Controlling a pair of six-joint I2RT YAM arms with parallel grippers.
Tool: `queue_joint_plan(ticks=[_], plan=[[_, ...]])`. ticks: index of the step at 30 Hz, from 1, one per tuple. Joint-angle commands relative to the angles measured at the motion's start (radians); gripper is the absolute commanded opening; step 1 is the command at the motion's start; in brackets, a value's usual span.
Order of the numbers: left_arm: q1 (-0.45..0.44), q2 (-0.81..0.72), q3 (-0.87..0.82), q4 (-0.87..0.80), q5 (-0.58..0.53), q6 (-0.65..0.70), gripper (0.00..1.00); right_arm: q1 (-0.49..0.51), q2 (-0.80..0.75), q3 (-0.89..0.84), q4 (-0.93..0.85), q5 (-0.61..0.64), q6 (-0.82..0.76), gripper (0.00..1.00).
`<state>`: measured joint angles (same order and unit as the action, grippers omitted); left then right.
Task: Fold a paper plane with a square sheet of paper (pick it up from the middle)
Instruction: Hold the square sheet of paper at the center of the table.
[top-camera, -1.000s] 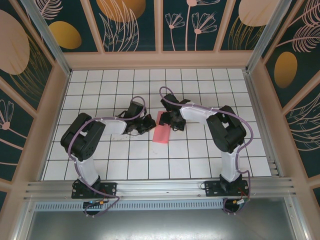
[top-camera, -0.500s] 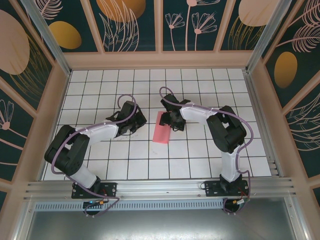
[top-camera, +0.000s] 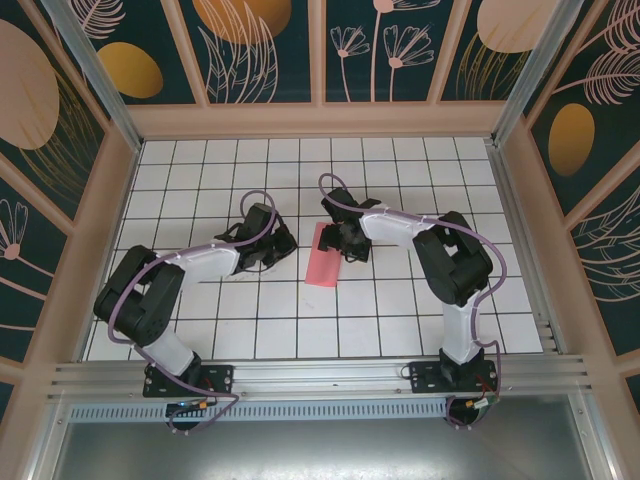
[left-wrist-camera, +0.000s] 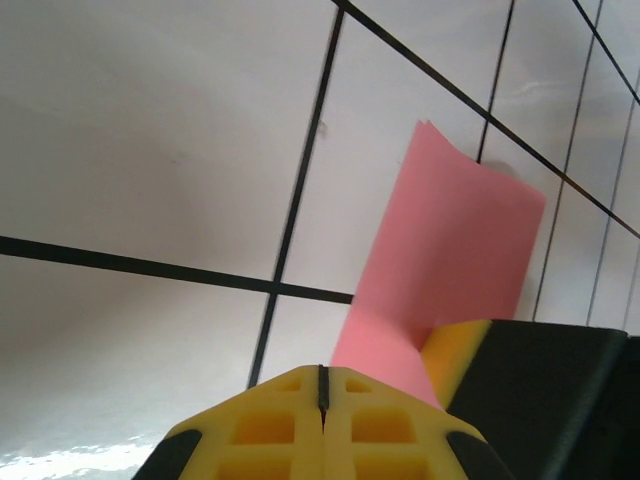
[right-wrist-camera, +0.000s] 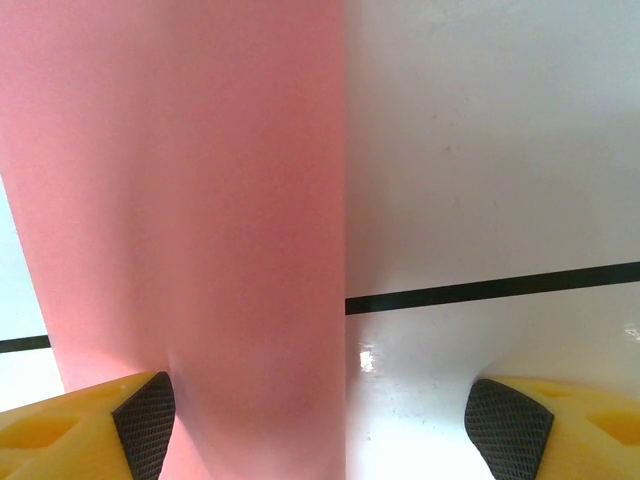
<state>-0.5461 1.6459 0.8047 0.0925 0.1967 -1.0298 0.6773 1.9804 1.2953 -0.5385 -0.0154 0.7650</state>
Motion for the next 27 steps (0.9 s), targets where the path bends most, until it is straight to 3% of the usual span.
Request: queue_joint_plan(ticks=[1, 6, 27], plan=[[-0.001, 0.045, 0.031, 0.073, 0.105, 0.026, 0.00, -0.002, 0.152, -0.080, 0.010, 0.002, 0.001, 0.84], [-0.002, 0.136, 0.081, 0.095, 0.208, 0.035, 0.00, -0.003, 0.153, -0.082, 0.013, 0.000, 0.002, 0.84], [-0.015, 0.245, 0.145, 0.053, 0.236, 0.051, 0.00, -0.002, 0.152, -0.087, 0.018, -0.007, 0.005, 0.84]])
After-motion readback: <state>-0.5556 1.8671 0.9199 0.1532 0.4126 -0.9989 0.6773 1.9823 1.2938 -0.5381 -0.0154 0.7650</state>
